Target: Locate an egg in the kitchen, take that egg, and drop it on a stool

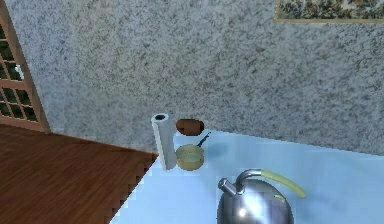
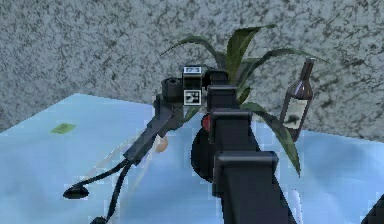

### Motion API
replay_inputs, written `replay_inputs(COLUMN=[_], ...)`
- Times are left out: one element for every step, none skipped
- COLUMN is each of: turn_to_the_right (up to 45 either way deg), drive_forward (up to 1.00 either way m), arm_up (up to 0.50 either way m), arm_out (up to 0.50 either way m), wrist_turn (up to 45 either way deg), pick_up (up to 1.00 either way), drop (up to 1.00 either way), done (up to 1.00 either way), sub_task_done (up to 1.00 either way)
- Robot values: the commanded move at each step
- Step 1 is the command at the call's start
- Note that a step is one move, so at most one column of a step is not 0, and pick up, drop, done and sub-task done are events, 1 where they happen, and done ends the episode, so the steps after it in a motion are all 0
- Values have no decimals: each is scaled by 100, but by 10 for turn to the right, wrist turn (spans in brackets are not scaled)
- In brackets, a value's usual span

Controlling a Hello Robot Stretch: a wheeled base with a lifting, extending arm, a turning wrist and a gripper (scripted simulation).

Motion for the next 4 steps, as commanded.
replay_inputs(turn_to_the_right=[0, 0, 0, 0], drive_forward=[0, 0, 0, 0], arm_up=[0, 0, 0, -12], arm_out=[0, 0, 0, 0], wrist_turn=[450, 450, 180, 0], pick_up=[0, 0, 0, 0], drop=[0, 0, 0, 0], done=[0, 0, 0, 0], sub_task_done=[0, 0, 0, 0])
